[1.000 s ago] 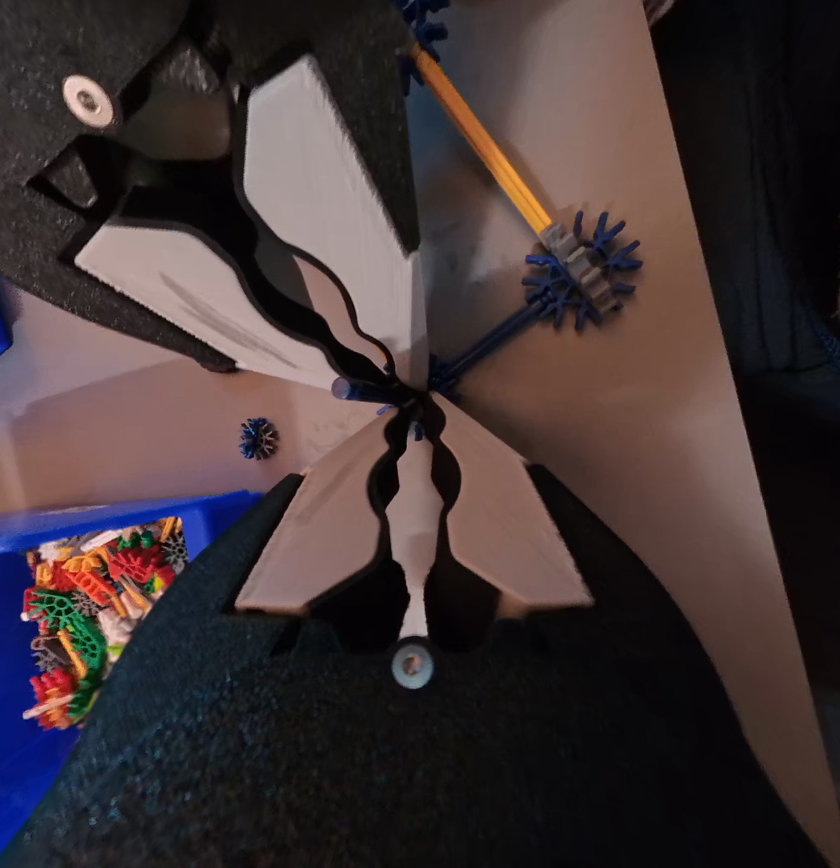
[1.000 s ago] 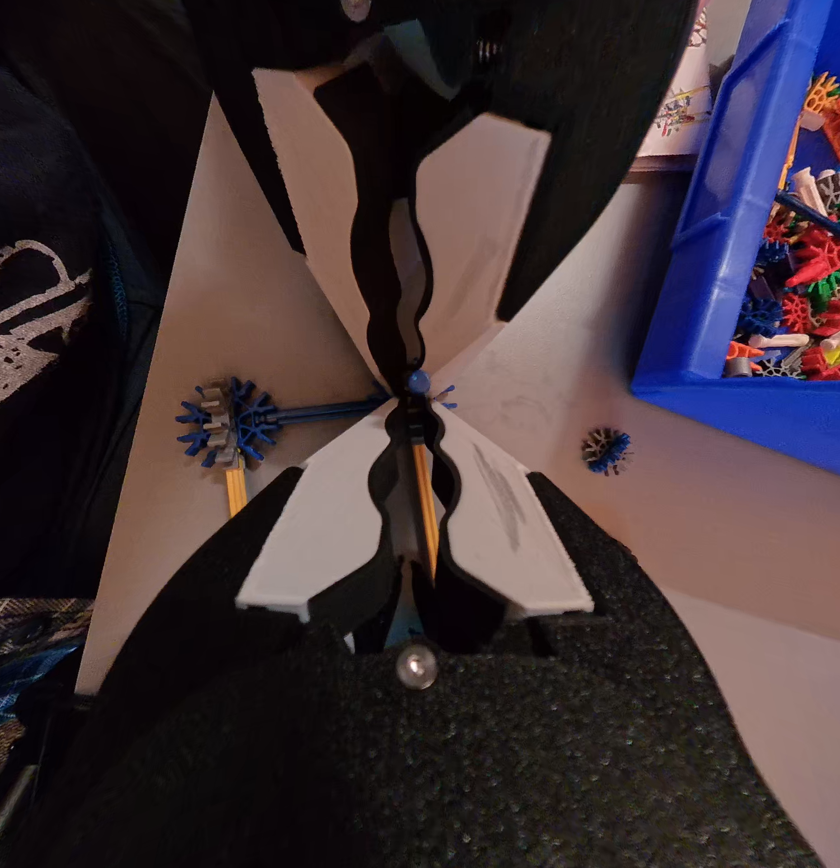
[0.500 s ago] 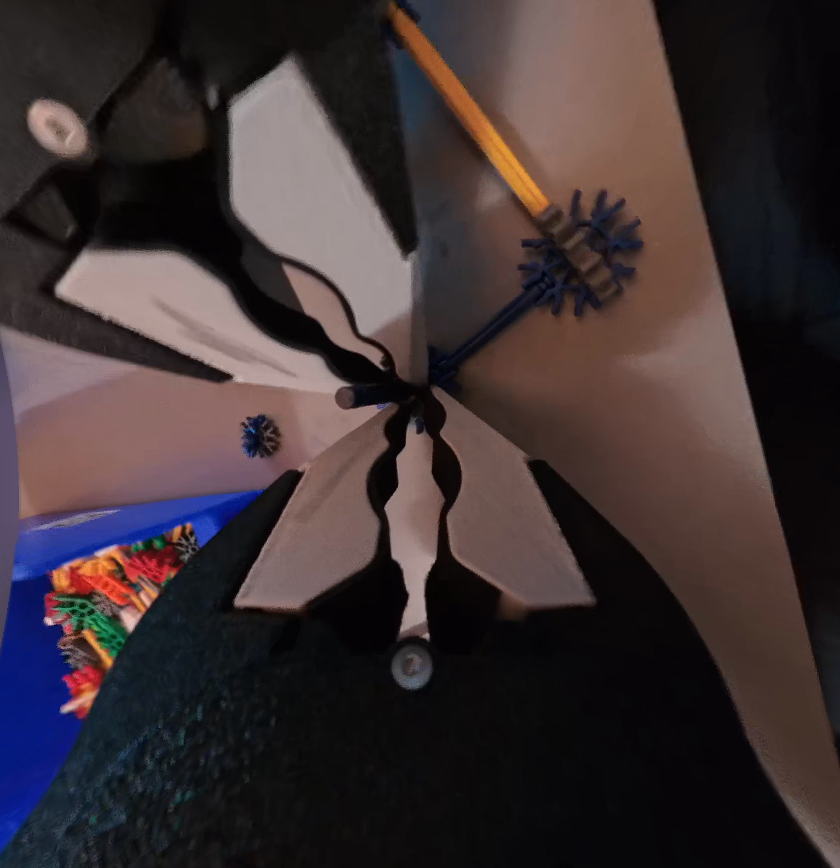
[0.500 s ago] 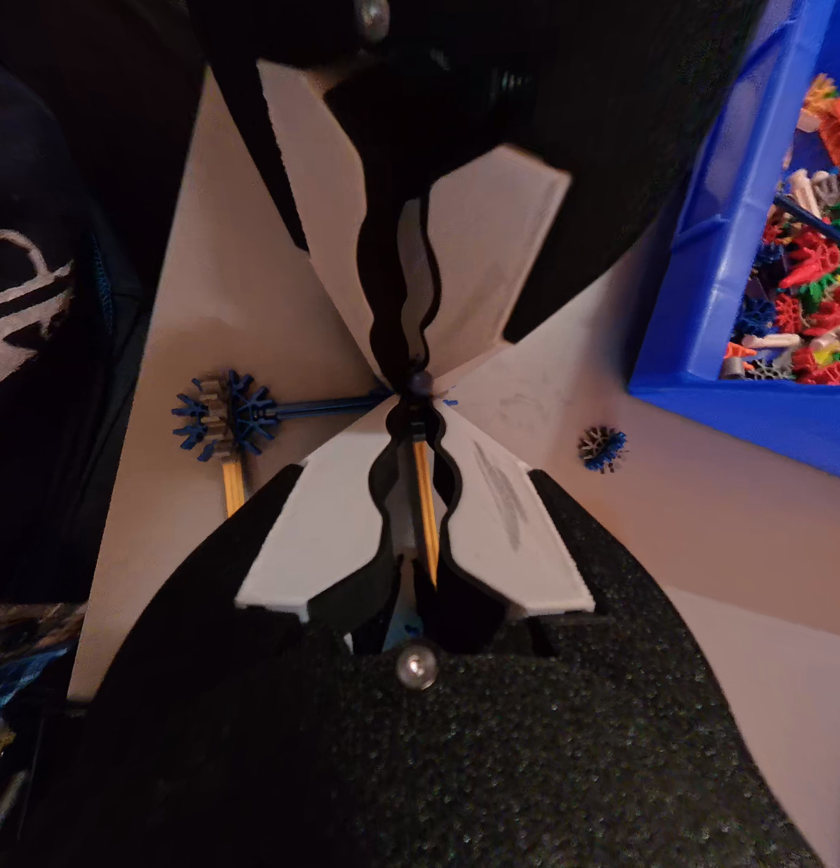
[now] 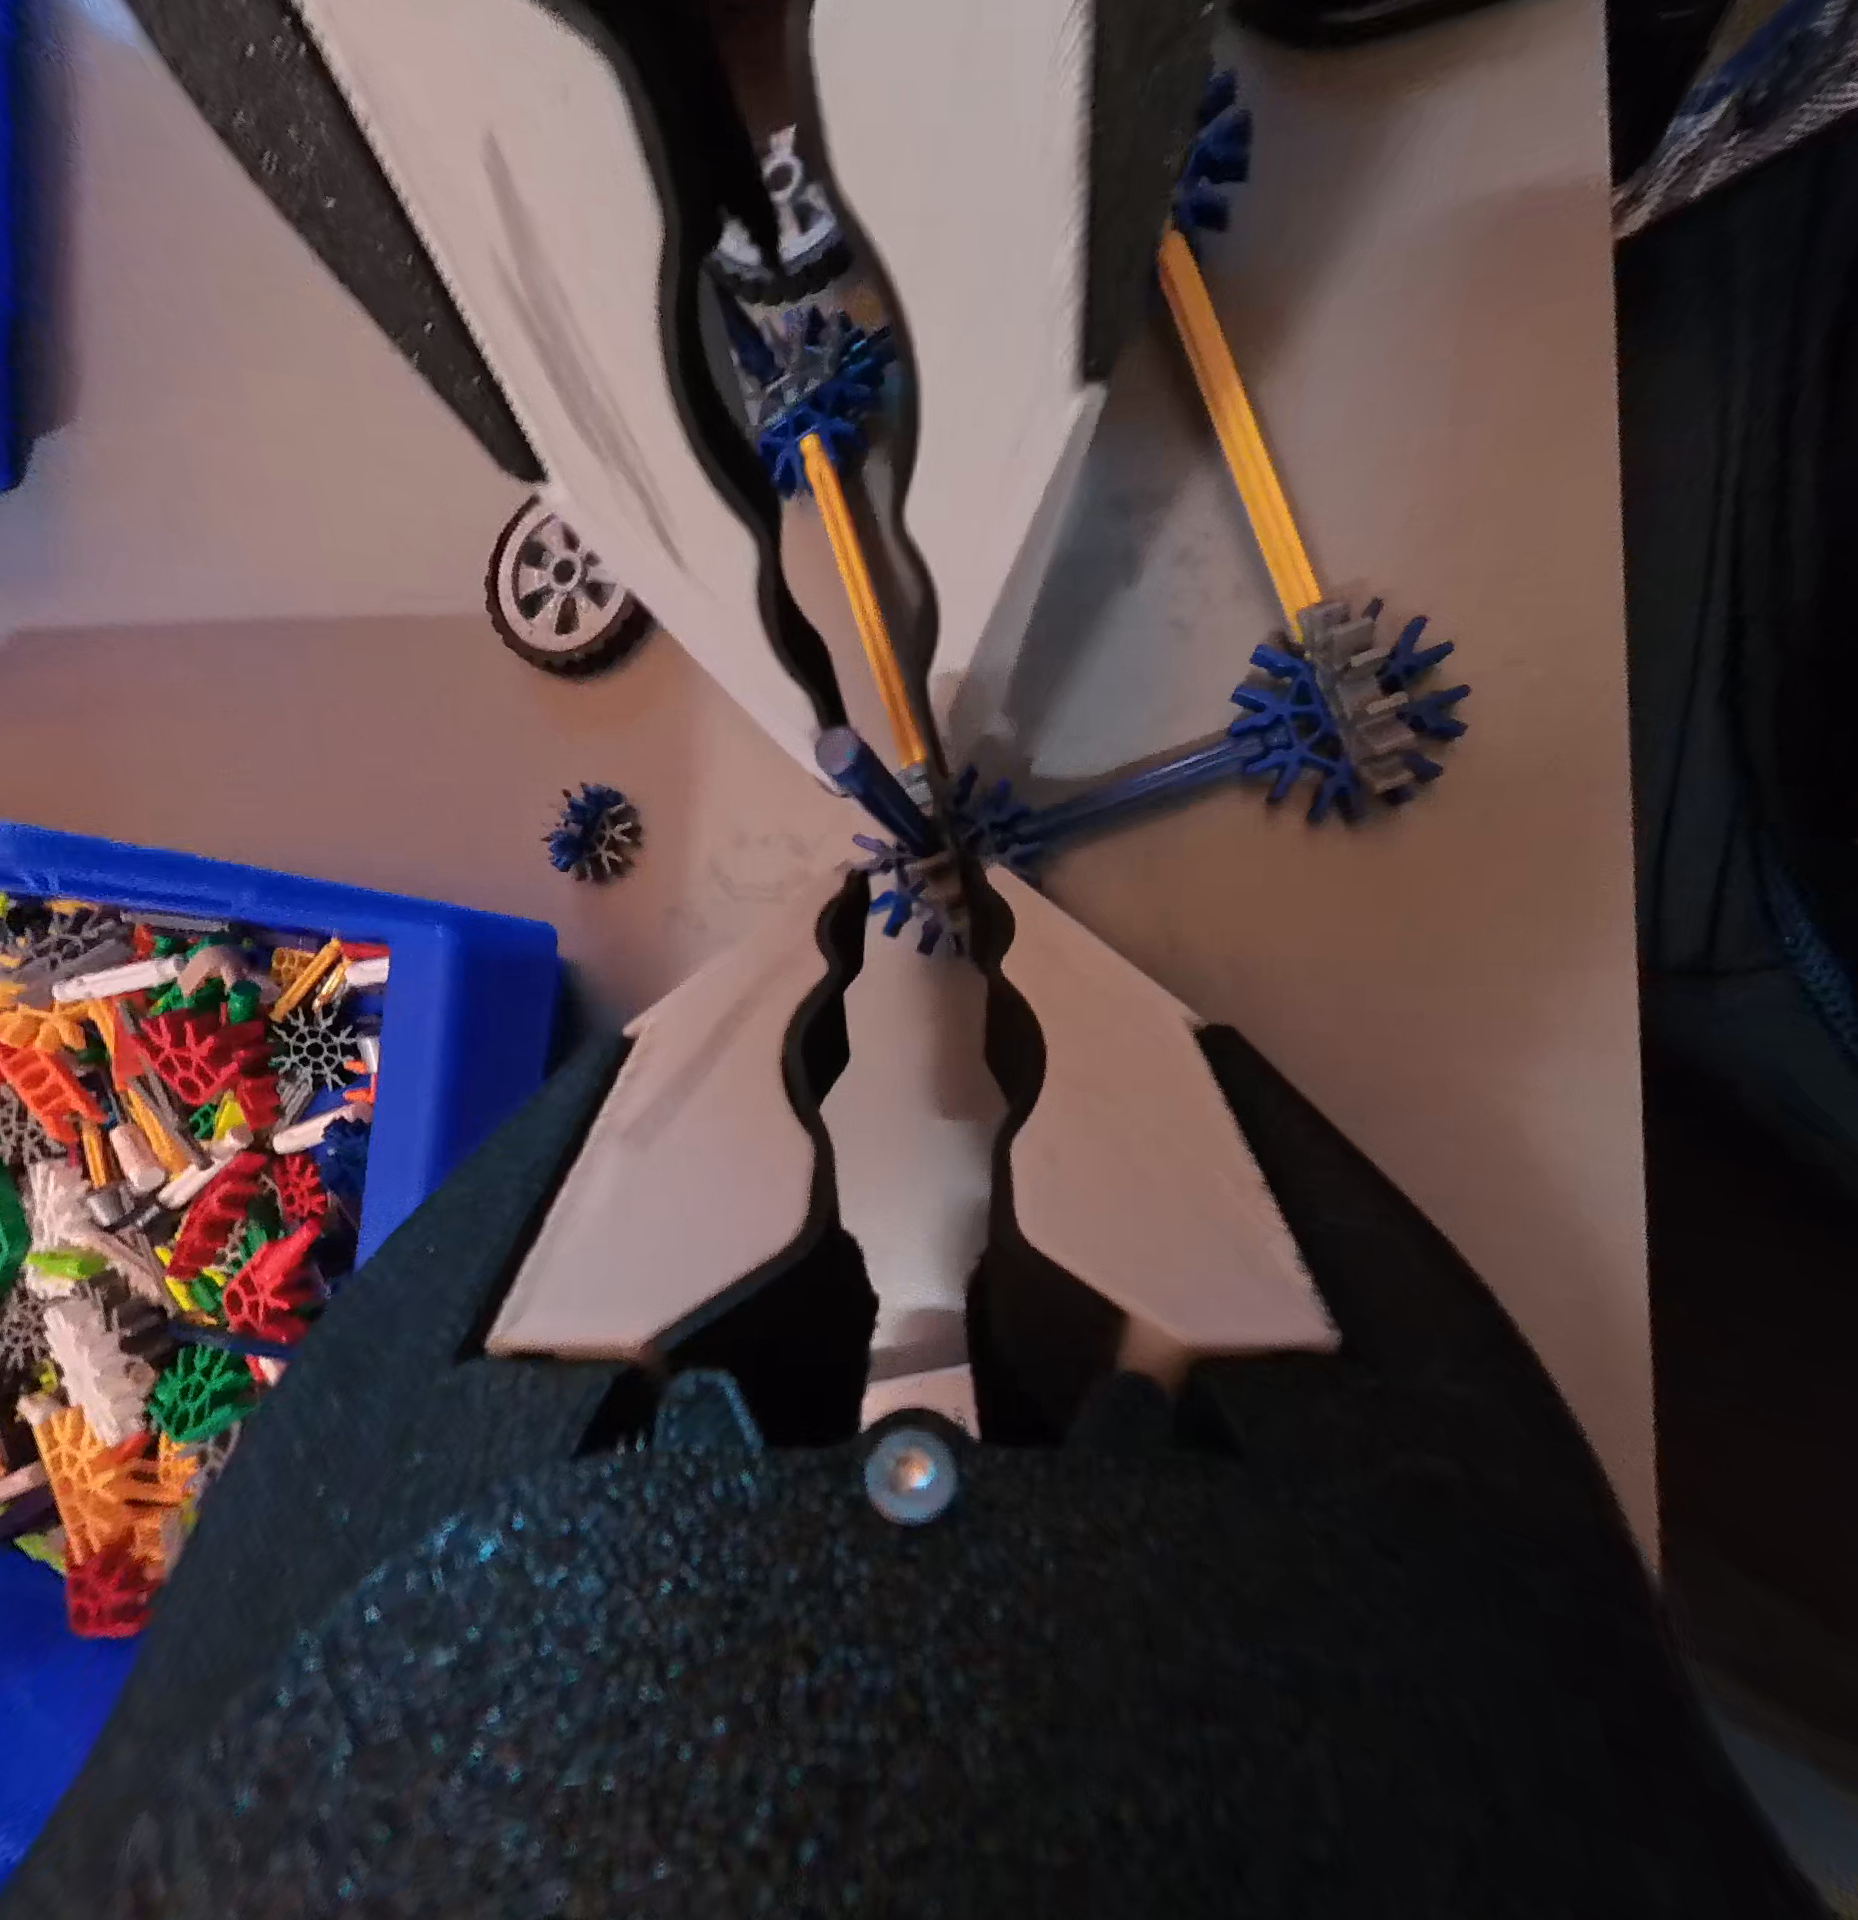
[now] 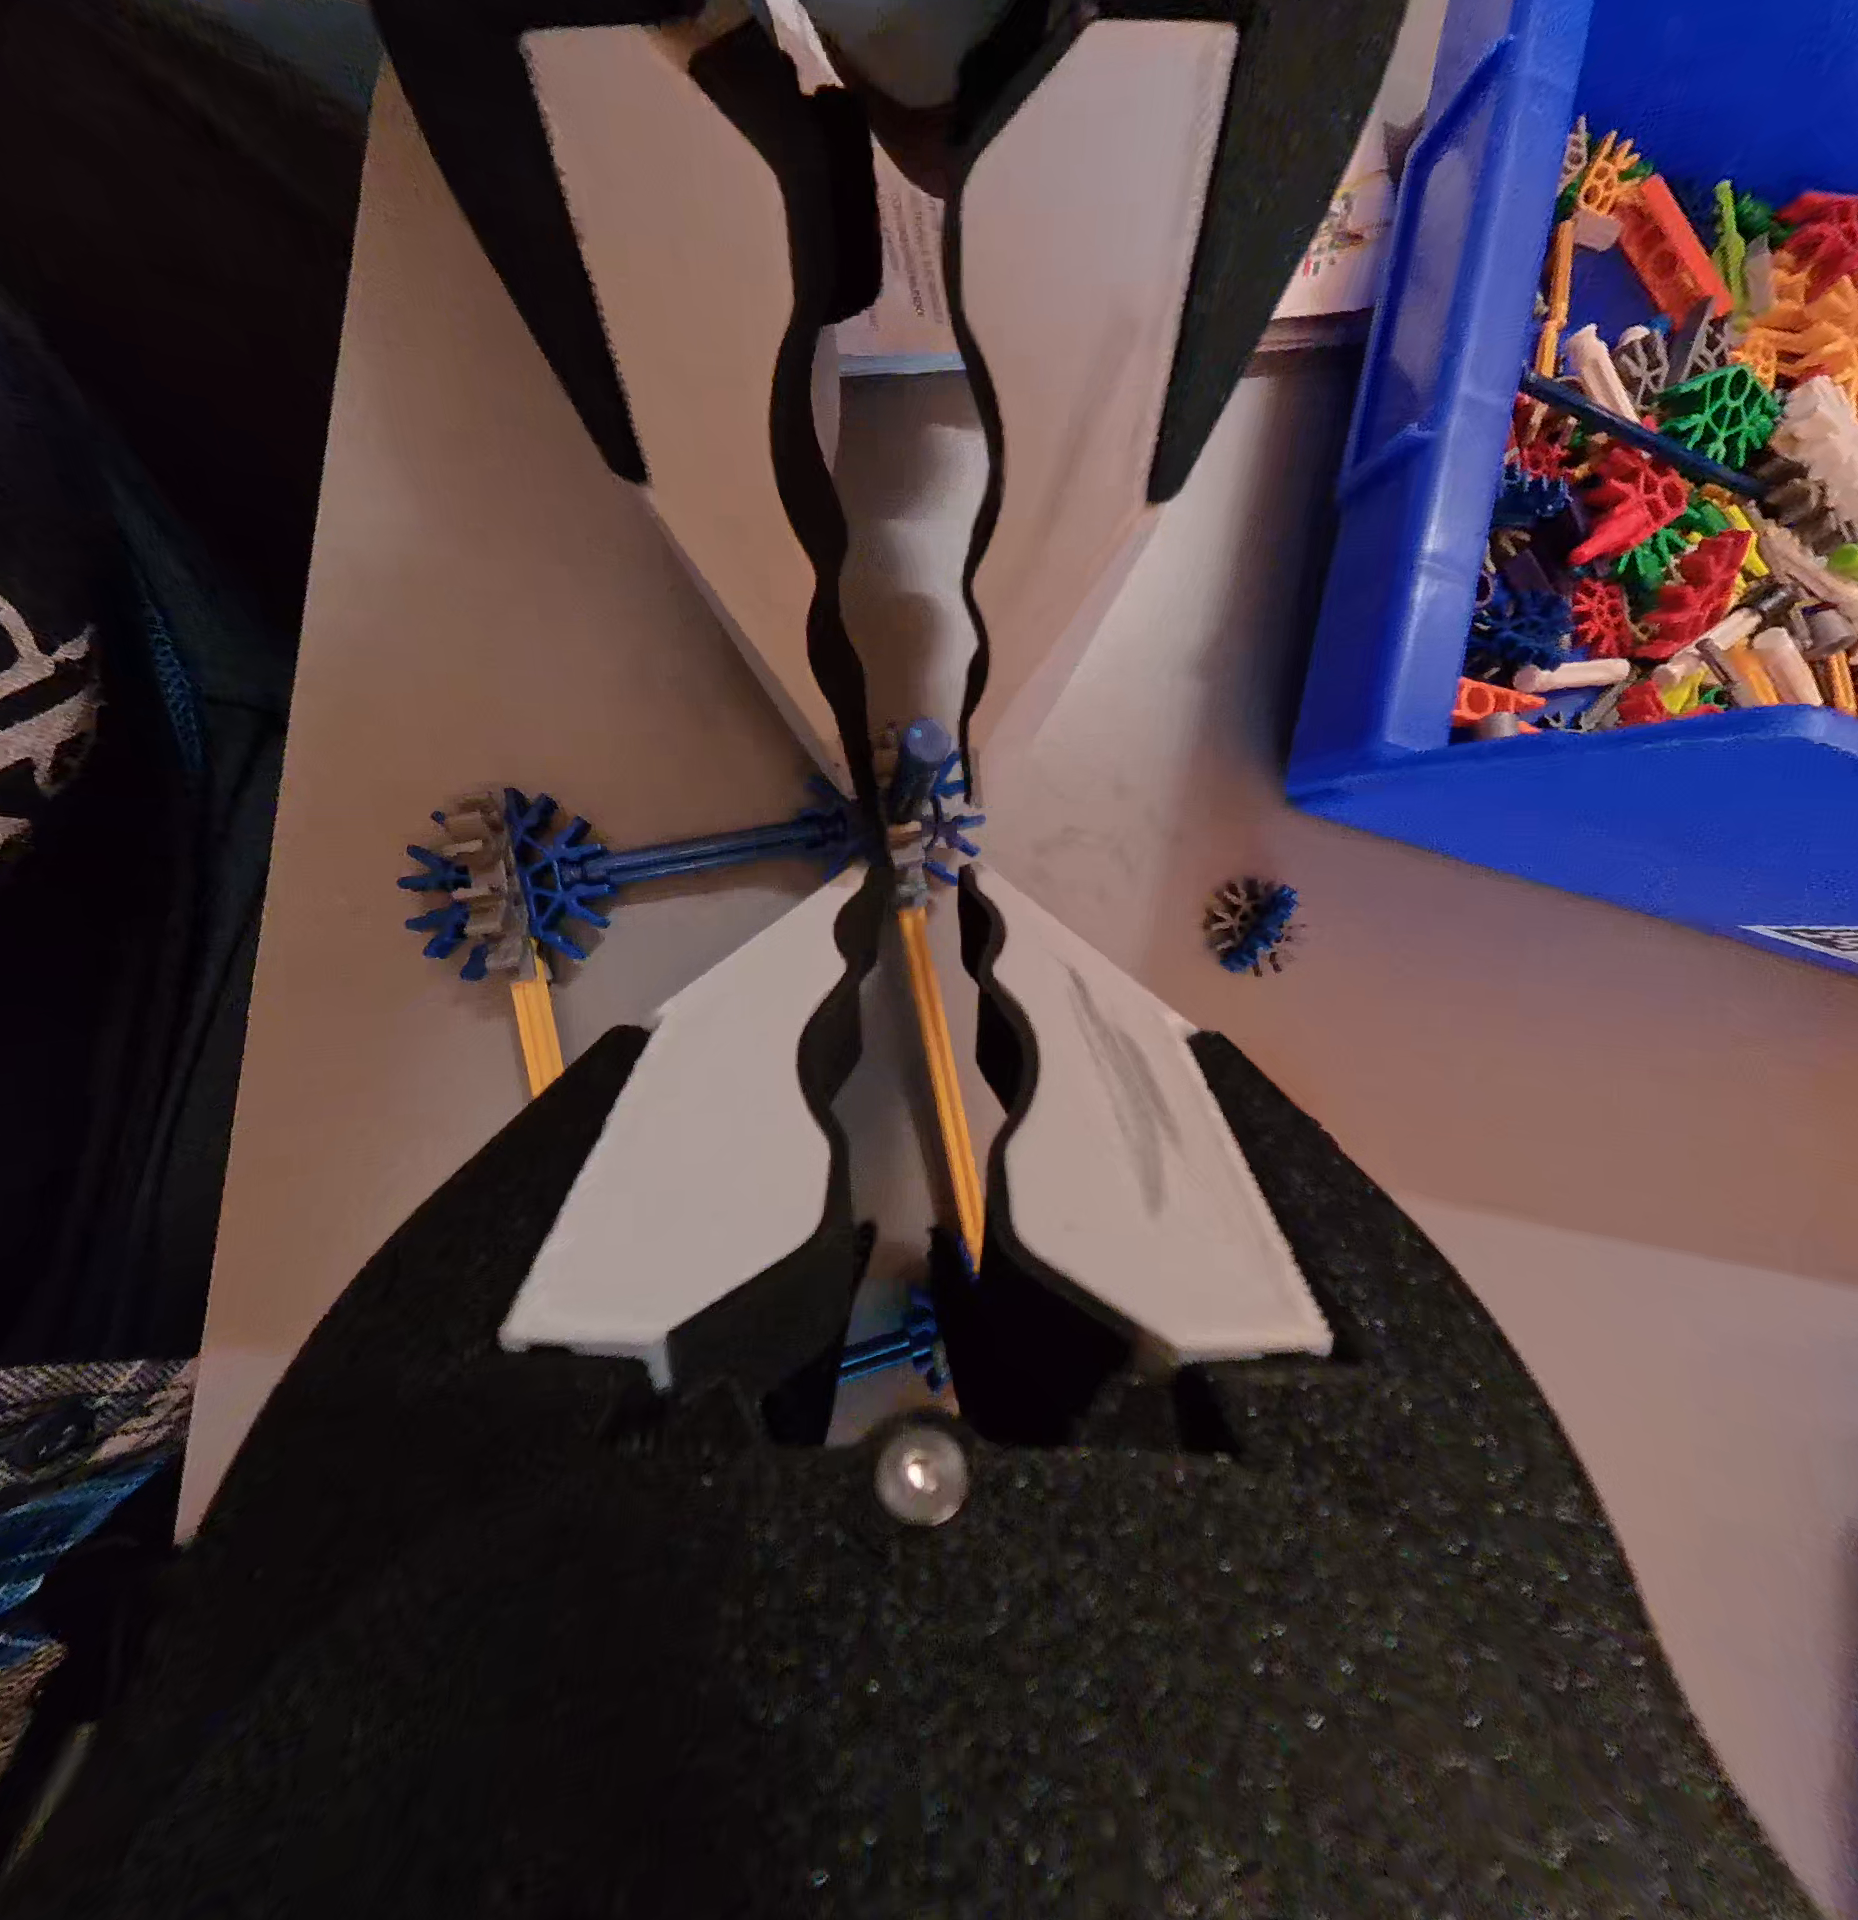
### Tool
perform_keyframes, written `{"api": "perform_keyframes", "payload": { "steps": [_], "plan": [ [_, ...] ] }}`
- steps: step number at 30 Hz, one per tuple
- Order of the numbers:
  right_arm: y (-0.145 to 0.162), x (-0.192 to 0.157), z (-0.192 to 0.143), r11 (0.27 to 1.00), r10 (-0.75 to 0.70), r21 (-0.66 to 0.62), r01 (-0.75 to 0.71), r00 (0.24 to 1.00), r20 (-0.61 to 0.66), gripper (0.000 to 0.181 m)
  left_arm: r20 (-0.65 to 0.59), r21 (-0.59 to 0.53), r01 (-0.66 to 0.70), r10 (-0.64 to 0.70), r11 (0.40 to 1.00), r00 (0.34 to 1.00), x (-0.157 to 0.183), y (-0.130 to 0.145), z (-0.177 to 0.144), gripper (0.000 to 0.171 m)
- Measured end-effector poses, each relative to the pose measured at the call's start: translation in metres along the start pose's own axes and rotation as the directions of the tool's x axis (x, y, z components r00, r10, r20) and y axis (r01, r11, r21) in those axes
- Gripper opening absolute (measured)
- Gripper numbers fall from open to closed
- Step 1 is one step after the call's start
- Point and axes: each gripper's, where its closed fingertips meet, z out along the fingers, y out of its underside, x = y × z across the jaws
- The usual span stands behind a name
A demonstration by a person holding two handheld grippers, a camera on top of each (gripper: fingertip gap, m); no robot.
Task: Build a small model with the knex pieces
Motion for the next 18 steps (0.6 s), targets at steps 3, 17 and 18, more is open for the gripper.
{"api": "perform_keyframes", "payload": {
  "steps": [3, 17, 18],
  "plan": [
    [-0.002, 0.000, 0.000, 1.000, -0.006, 0.007, 0.006, 1.000, -0.006, 0.014, 0.009, 0.005, 0.026, -0.026, 1.000, 1.000, 0.000, 0.004, 0.000, 0.023],
    [-0.010, -0.004, 0.014, 1.000, -0.016, 0.005, 0.016, 1.000, 0.001, 0.009, -0.018, 0.033, 0.051, -0.051, 0.998, 0.999, 0.007, 0.002, 0.007, 0.009],
    [-0.010, -0.004, 0.014, 1.000, -0.002, 0.005, 0.002, 1.000, 0.011, 0.009, -0.016, 0.036, 0.054, -0.053, 0.998, 0.998, 0.006, 0.002, 0.007, 0.009]
  ]
}}
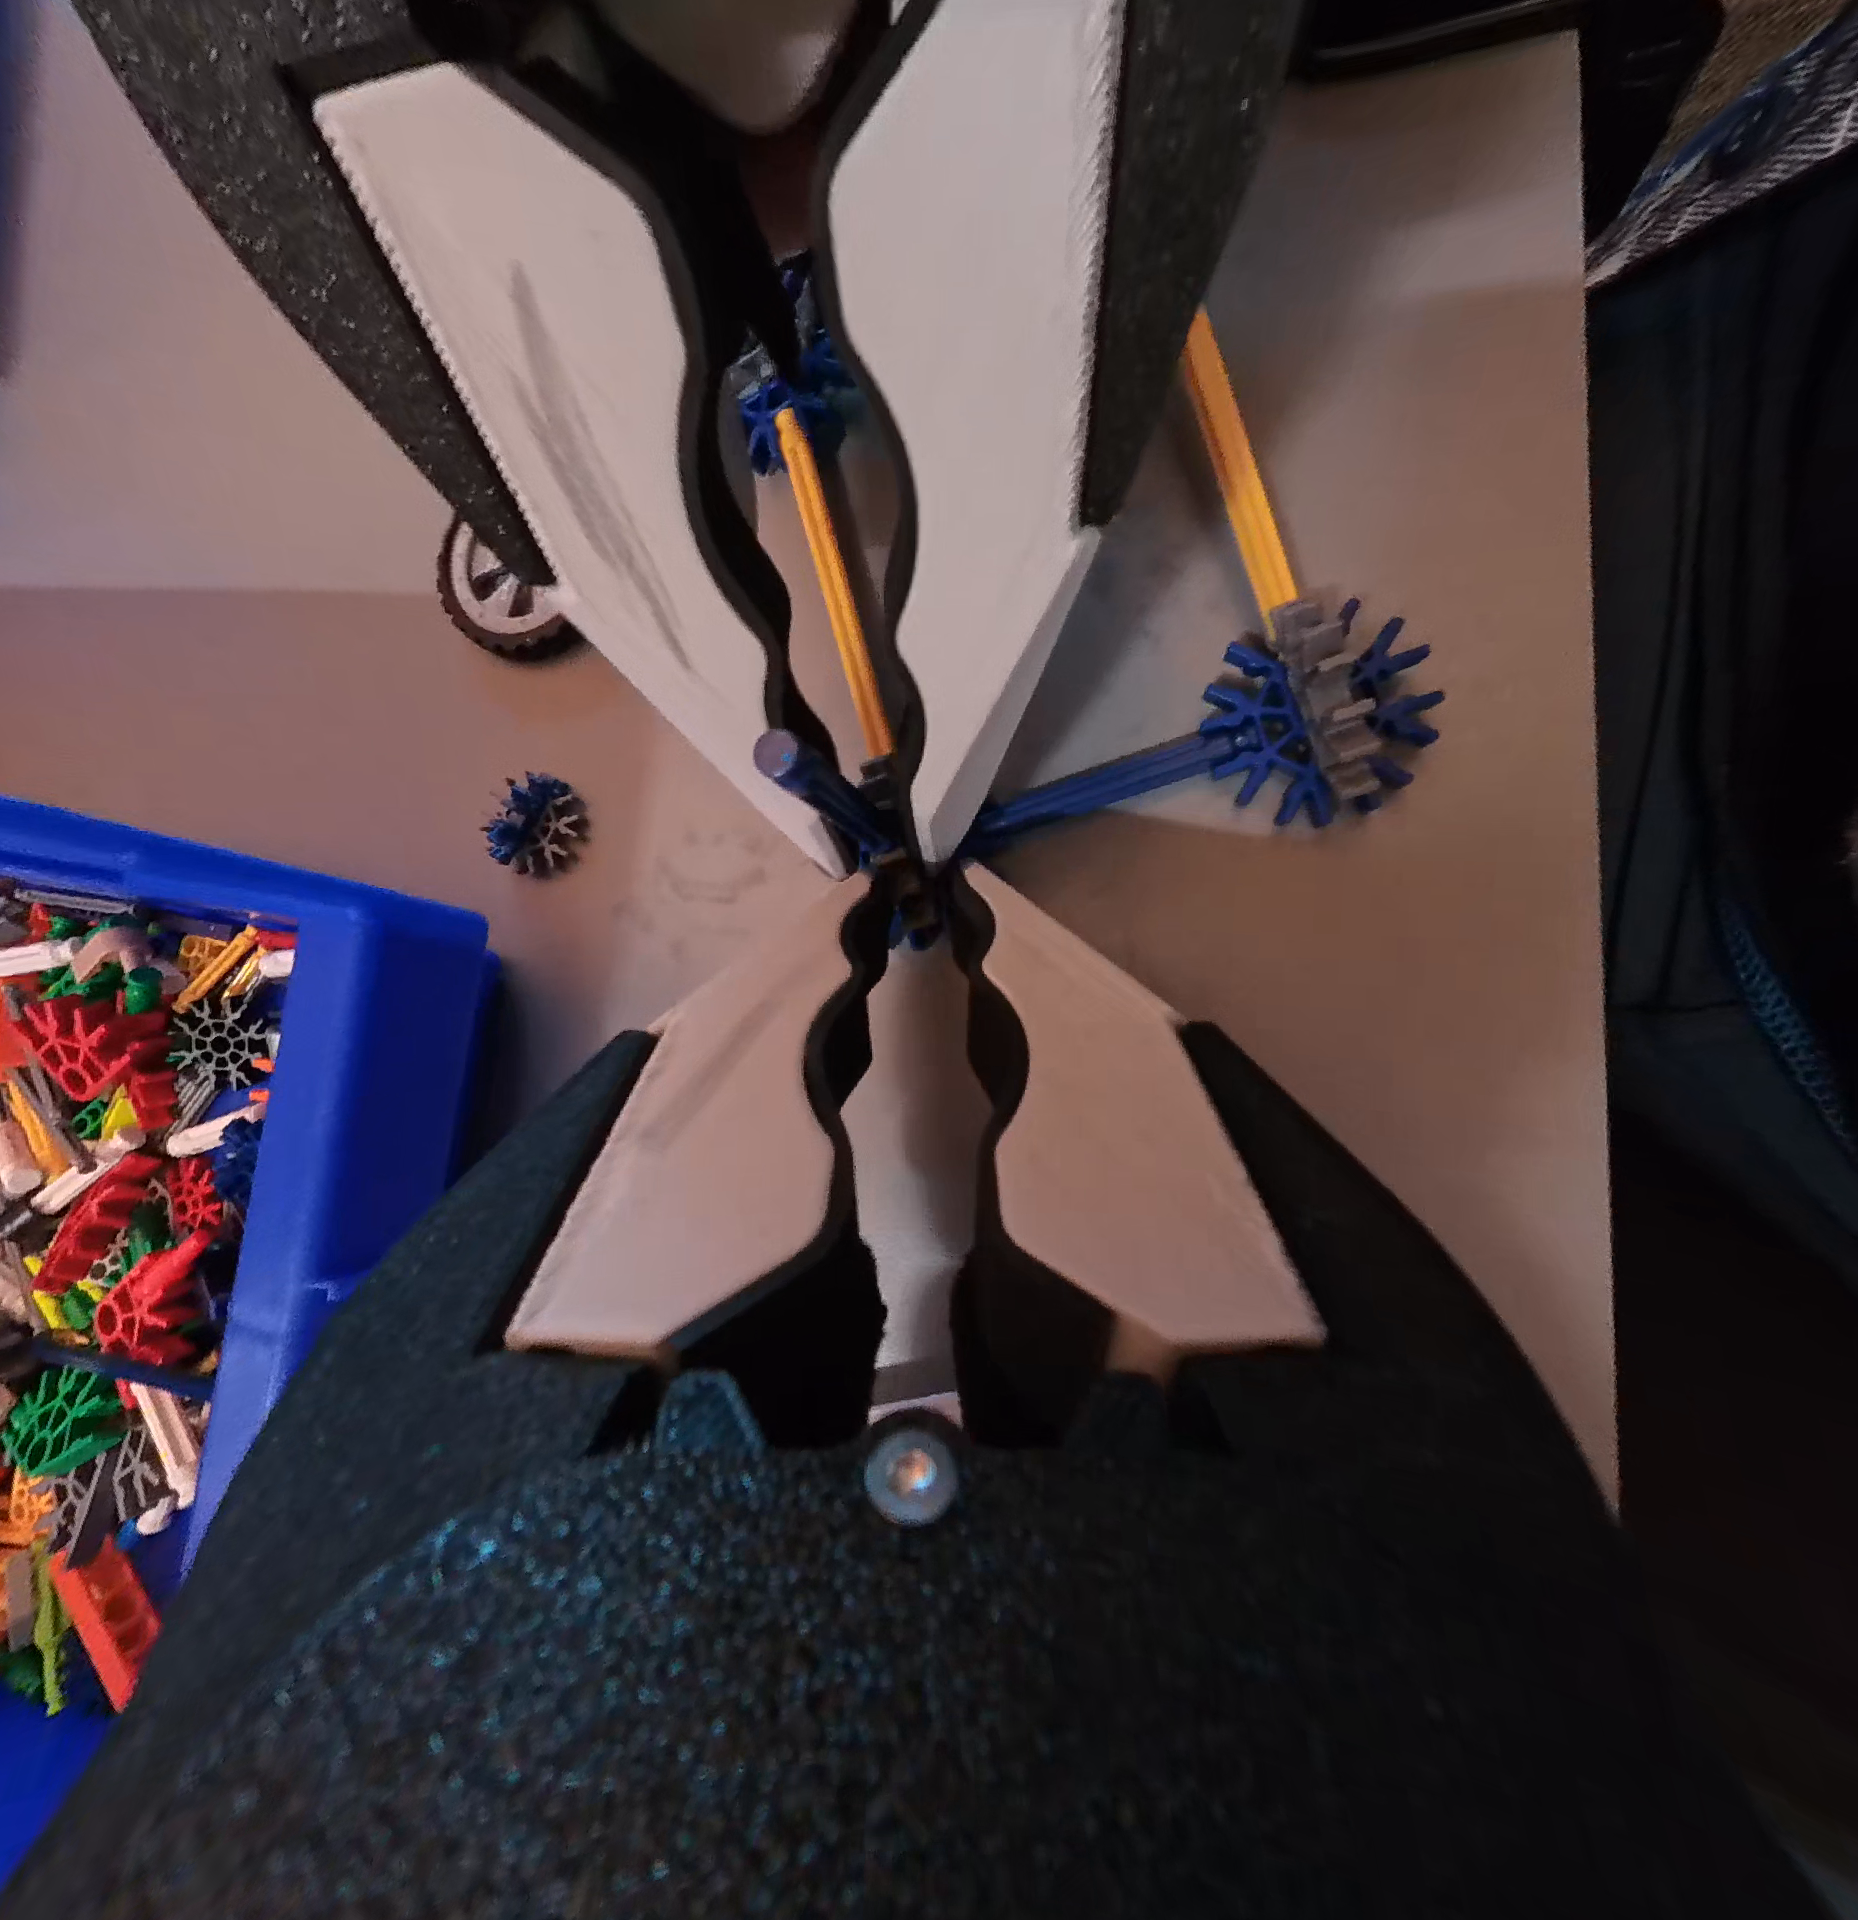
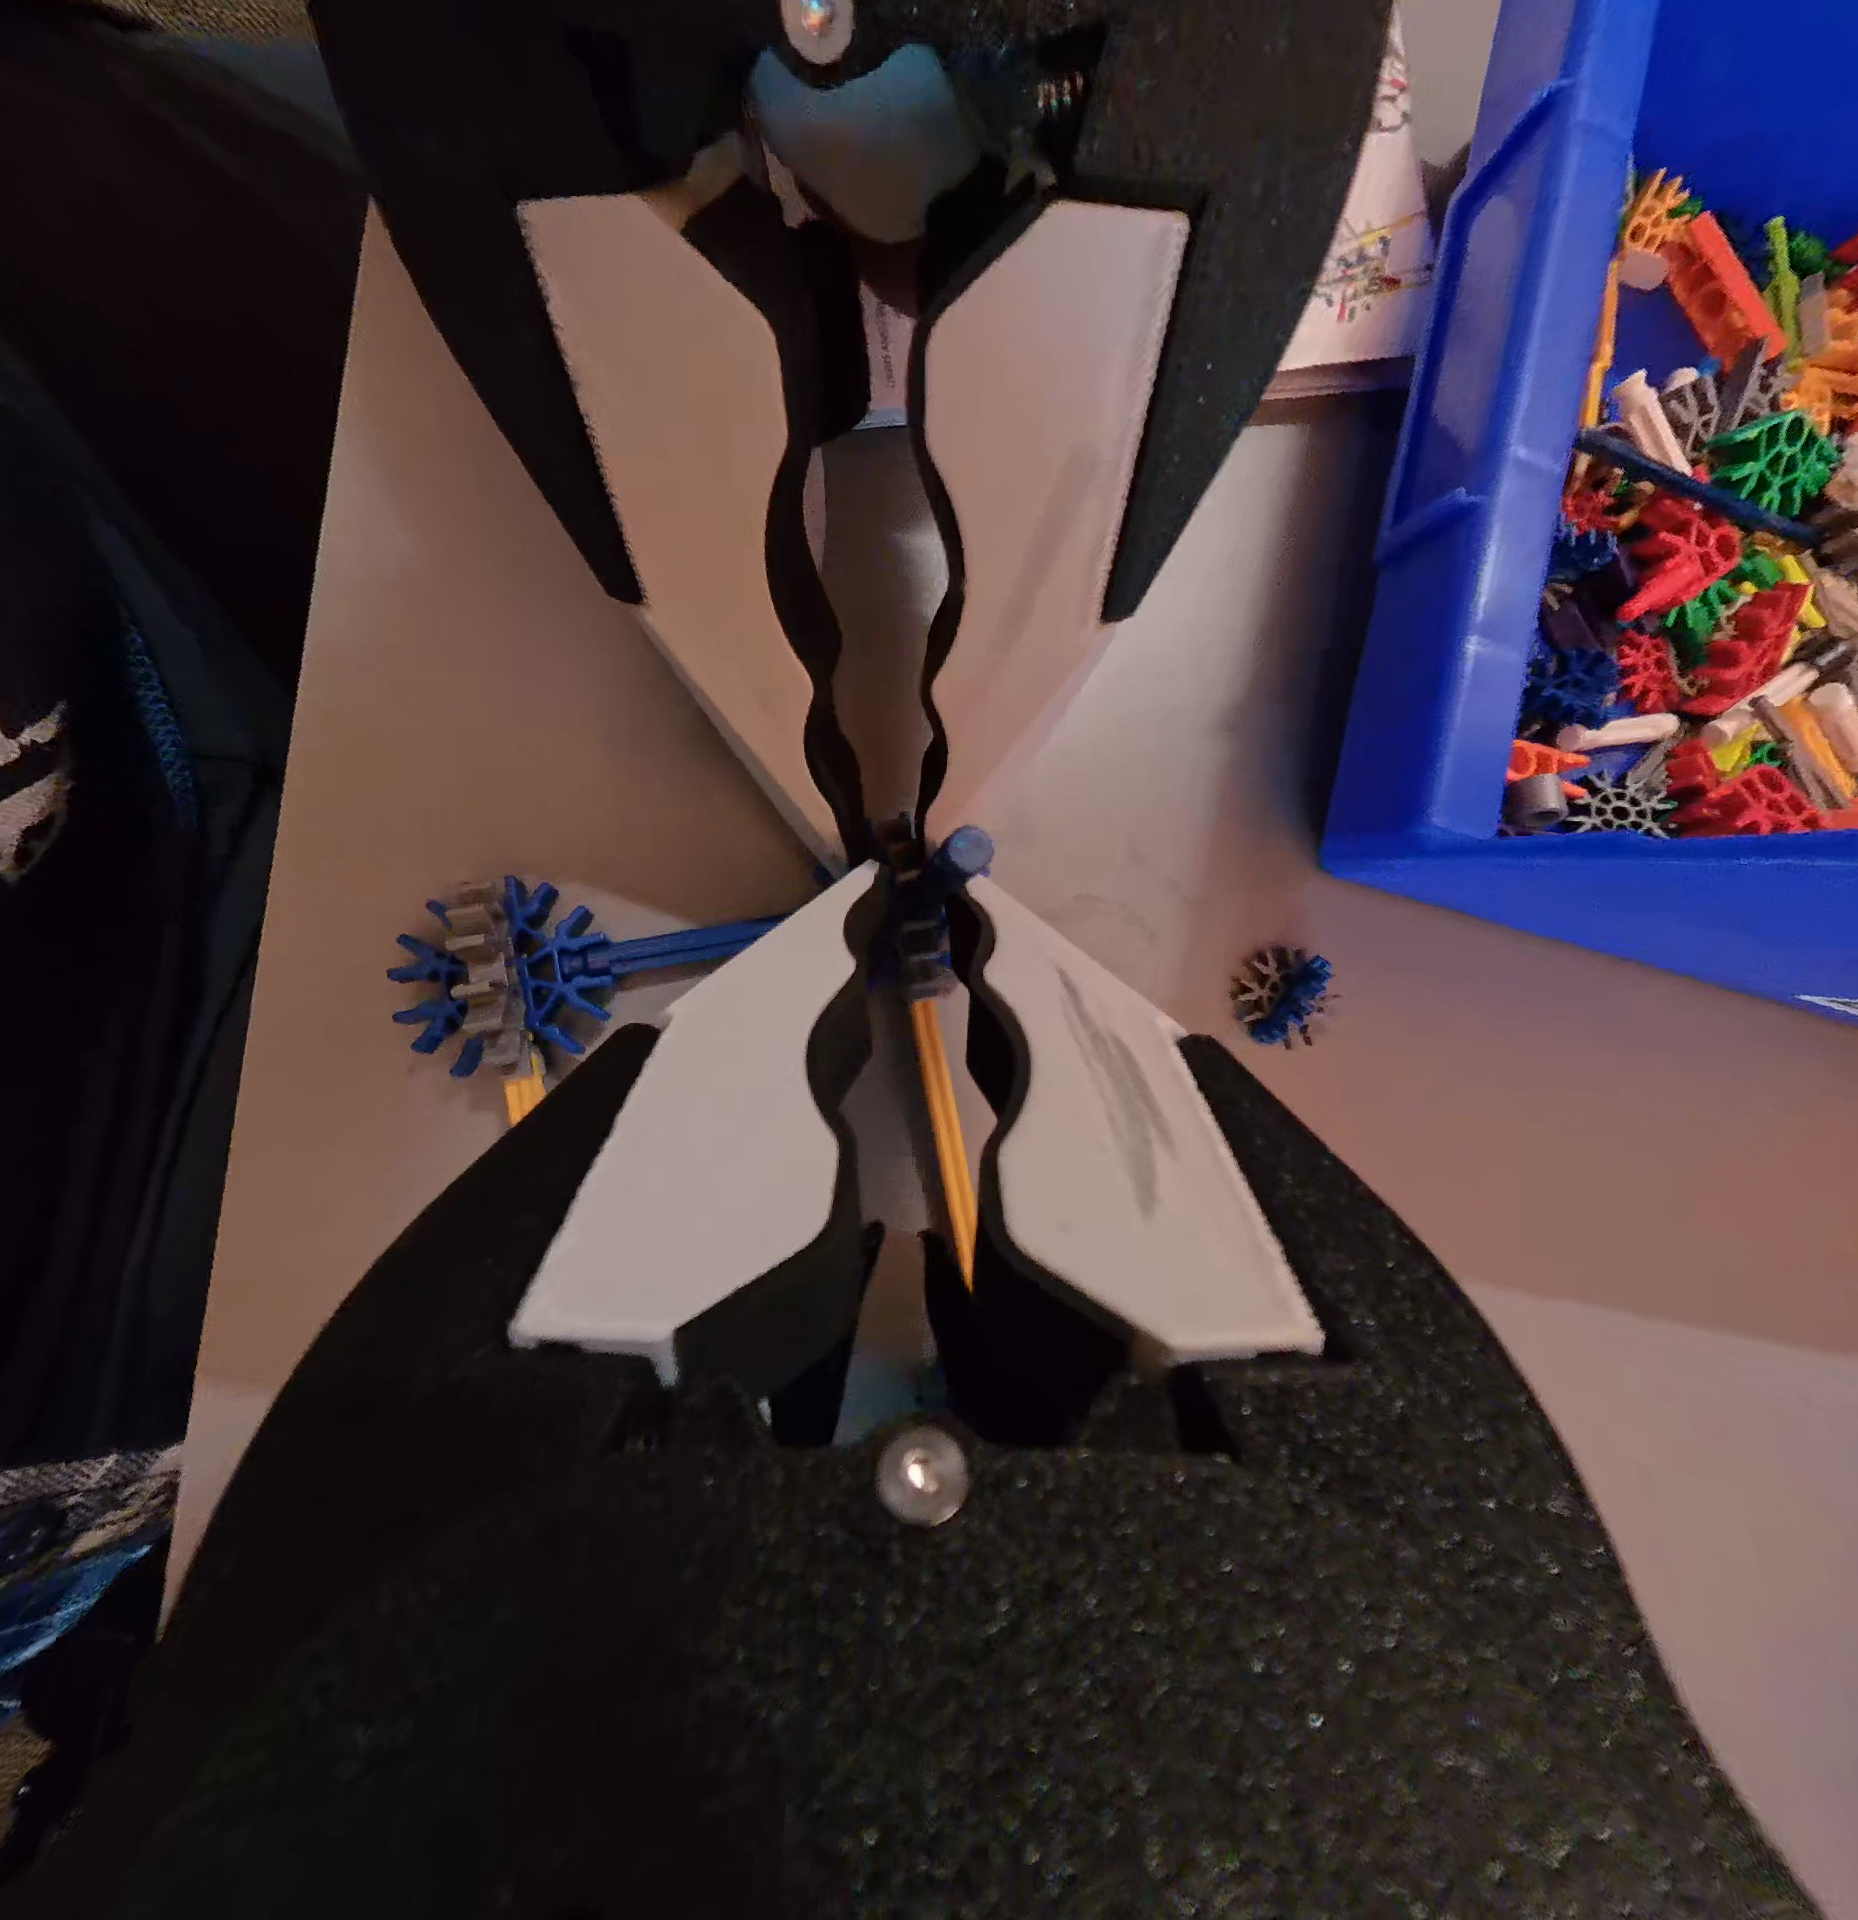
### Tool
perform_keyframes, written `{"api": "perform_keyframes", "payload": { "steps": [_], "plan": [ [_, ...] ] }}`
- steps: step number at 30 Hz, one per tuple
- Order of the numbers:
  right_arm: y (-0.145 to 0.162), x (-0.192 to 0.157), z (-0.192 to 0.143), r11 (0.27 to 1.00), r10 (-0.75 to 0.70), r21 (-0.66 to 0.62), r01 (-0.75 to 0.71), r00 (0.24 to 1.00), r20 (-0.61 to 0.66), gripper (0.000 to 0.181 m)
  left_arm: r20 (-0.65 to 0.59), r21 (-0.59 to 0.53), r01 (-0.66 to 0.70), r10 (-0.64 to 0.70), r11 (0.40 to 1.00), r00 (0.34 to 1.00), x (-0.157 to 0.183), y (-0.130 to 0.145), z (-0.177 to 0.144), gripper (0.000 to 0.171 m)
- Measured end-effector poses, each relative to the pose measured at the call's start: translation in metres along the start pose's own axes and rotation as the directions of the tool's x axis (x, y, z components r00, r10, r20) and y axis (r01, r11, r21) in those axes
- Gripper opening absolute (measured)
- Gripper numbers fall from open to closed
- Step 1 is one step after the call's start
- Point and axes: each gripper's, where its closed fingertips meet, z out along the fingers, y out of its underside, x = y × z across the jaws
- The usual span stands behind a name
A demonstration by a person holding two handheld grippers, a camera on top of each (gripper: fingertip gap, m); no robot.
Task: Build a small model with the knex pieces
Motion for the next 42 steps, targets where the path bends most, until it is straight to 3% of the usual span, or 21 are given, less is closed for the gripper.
{"api": "perform_keyframes", "payload": {
  "steps": [5, 6, 9, 16, 20, 30, 42],
  "plan": [
    [0.000, 0.004, 0.000, 0.982, 0.185, 0.020, -0.187, 0.980, 0.071, 0.013, 0.002, 0.010, 0.025, -0.025, 1.000, 1.000, -0.004, 0.002, 0.000, 0.009],
    [-0.001, 0.008, -0.002, 0.976, 0.214, 0.034, -0.217, 0.975, 0.066, 0.022, 0.002, 0.009, 0.027, -0.028, 1.000, 1.000, -0.005, 0.002, 0.000, 0.009],
    [-0.010, 0.017, -0.013, 0.952, 0.276, 0.111, -0.284, 0.958, 0.080, 0.024, 0.010, 0.006, 0.049, -0.049, 0.999, 0.999, -0.009, 0.005, -0.001, 0.008],
    [-0.020, 0.019, -0.019, 0.908, 0.359, 0.174, -0.382, 0.921, 0.151, 0.007, 0.001, 0.001, 0.080, -0.080, 0.997, 0.997, -0.014, 0.007, -0.001, 0.010],
    [-0.019, 0.021, -0.019, 0.891, 0.393, 0.173, -0.420, 0.904, 0.170, 0.007, -0.006, -0.001, 0.083, -0.083, 0.997, 0.997, -0.015, 0.007, -0.001, 0.010],
    [-0.014, 0.021, -0.022, 0.905, 0.376, 0.156, -0.396, 0.916, 0.144, 0.018, 0.019, -0.030, 0.090, -0.089, 0.996, 0.996, -0.013, 0.005, 0.001, 0.010],
    [0.005, 0.009, -0.024, 0.963, 0.256, 0.061, -0.264, 0.961, 0.108, 0.025, 0.258, -0.068, 0.214, -0.191, 0.974, 0.947, 0.001, -0.006, 0.005, 0.010]
  ]
}}
